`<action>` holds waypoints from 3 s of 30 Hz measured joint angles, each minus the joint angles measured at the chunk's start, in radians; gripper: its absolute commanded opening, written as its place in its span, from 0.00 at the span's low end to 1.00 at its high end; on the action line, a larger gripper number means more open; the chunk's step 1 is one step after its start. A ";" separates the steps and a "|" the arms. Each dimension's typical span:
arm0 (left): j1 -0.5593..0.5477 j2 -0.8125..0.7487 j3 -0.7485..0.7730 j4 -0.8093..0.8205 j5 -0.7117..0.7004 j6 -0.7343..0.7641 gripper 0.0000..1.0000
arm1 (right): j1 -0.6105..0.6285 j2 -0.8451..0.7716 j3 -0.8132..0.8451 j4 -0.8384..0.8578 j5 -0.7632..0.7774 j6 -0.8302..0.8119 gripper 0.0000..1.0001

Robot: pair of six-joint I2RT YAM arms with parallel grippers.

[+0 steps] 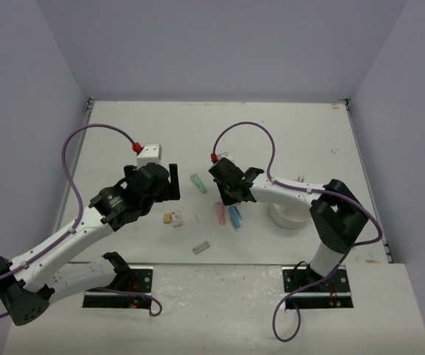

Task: Sort the stationery into containers
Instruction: Pick up the pen from the center of the board, then close the pen cap on the pen.

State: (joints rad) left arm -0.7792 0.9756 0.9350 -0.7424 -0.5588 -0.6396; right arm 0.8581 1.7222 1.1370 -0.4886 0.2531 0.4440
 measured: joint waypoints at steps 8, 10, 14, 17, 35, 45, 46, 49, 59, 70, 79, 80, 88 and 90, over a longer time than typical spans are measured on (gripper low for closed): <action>0.000 0.000 0.000 0.001 0.024 0.005 1.00 | -0.034 0.043 0.000 0.025 -0.002 -0.013 0.17; 0.000 0.000 0.000 0.002 0.028 0.006 1.00 | -0.035 0.056 0.000 0.030 -0.004 -0.018 0.17; 0.000 0.000 -0.001 0.002 0.033 0.007 1.00 | -0.045 0.073 0.002 0.034 -0.005 -0.022 0.17; 0.000 0.000 -0.001 0.005 0.037 0.008 1.00 | -0.058 0.080 0.005 0.034 -0.004 -0.024 0.17; 0.000 -0.006 -0.001 0.024 0.059 0.016 1.00 | -0.073 0.143 0.042 0.054 -0.047 -0.037 0.21; 0.000 -0.008 -0.001 0.032 0.080 0.016 1.00 | -0.073 0.151 0.042 0.063 -0.066 -0.029 0.07; 0.000 -0.008 -0.001 0.035 0.084 0.016 1.00 | -0.073 0.151 0.042 0.062 -0.065 -0.029 0.01; 0.000 -0.007 -0.001 0.049 0.100 0.013 1.00 | -0.073 0.151 0.045 0.057 -0.063 -0.030 0.00; -0.009 0.170 -0.015 0.131 0.186 -0.120 1.00 | -0.073 0.038 0.097 -0.071 0.013 -0.045 0.00; -0.166 0.468 0.034 0.074 0.134 -0.405 0.79 | -0.073 -0.477 0.017 -0.121 0.054 -0.037 0.00; -0.173 0.613 0.078 -0.004 0.099 -0.569 0.54 | -0.073 -0.509 -0.099 -0.148 0.050 -0.033 0.00; -0.173 0.630 0.086 -0.010 0.098 -0.577 0.51 | -0.073 -0.510 -0.103 -0.148 0.049 -0.033 0.00; -0.173 0.723 0.118 -0.033 0.090 -0.609 0.43 | -0.073 -0.513 -0.115 -0.141 0.043 -0.033 0.00; -0.173 0.739 0.126 -0.037 0.086 -0.609 0.39 | -0.073 -0.513 -0.115 -0.137 0.043 -0.033 0.00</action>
State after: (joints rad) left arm -0.9524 1.7149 1.0613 -0.7789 -0.4733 -1.2484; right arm 0.7849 1.2091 1.0218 -0.6258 0.2959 0.4107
